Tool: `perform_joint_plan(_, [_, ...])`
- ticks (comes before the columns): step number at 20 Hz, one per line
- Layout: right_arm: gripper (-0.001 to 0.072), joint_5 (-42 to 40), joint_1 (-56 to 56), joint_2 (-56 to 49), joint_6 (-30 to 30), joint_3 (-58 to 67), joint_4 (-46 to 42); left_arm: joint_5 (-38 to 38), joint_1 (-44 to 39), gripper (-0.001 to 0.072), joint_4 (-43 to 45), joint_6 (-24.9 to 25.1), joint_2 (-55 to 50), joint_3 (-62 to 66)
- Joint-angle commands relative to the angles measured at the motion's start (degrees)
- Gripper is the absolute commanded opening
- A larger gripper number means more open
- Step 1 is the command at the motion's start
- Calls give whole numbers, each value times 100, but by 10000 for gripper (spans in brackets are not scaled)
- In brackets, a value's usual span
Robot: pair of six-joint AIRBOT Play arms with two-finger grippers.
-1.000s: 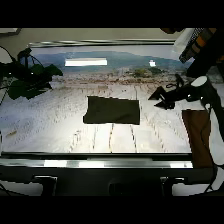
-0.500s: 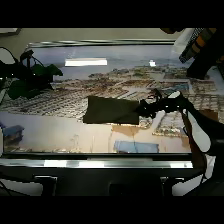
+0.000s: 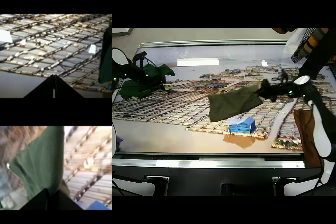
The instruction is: Fold the clothes and pants, and hang the long-sleeved shirts on hangers.
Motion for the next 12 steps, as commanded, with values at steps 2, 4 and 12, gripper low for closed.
perform_joint_plan(2, [30,256,-887,262,1403,1012,-940,-116,2,17,0,4,-4,0])
perform_joint_plan(4, [30,275,-1320,404,1810,1226,-1228,-129,2,18,0,2,-4,0])
perform_joint_plan(12, [30,310,-2494,1390,4240,1298,-2900,-223,2,18,0,2,-4,0])
